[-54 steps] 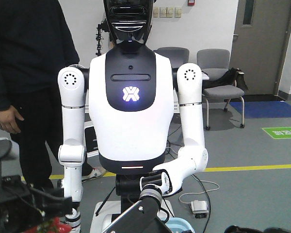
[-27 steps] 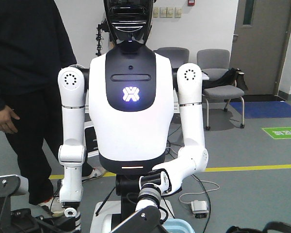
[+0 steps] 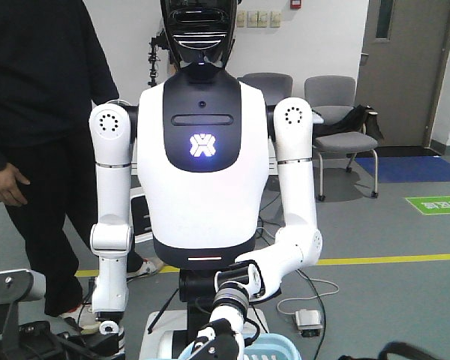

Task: Pick snacks and fruit into basket
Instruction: 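Move the right gripper with the lime down over the blue basket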

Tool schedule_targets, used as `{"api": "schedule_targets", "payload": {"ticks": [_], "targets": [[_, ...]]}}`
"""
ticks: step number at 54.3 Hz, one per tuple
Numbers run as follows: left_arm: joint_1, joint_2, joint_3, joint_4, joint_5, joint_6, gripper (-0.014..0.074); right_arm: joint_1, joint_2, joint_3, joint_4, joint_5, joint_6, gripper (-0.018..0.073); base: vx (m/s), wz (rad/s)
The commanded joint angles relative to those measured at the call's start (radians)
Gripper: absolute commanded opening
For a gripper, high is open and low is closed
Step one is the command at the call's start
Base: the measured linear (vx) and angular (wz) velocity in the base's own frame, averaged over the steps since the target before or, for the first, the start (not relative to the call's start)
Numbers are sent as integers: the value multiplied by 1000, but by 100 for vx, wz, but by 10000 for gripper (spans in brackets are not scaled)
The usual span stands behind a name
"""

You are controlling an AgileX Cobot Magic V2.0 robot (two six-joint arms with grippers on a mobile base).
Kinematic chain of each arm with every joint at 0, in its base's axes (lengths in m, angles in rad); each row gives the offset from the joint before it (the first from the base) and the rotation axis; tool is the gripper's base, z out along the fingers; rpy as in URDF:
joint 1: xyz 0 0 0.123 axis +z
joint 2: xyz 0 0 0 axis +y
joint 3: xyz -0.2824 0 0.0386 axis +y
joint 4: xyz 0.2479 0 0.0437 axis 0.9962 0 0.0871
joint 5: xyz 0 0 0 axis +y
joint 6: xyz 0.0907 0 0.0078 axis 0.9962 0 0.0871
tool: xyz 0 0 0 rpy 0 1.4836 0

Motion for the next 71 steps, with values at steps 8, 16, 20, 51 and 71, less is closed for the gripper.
{"api": "schedule_targets", "payload": {"ticks": [8,16,20,51,71], "targets": [[-8,-19,-28,-4,-84,2,-6,-4,48,-29,-33,-89,-22,-10,0,0],[-8,-20,-28,-4,-90,2,-6,-4,109,-29,-101,-119,-22,-10,0,0],[-8,-20,-28,-4,-90,2,-6,-4,137,-29,-138,-145,-22,-10,0,0],[-8,-20,-28,-4,-90,3,-6,-5,275,-29,-399,-191,-14,-10,0,0],[-8,-24,-28,-4,-90,3,-6,-5,276,-29,-482,-194,-14,45,0,0]]}}
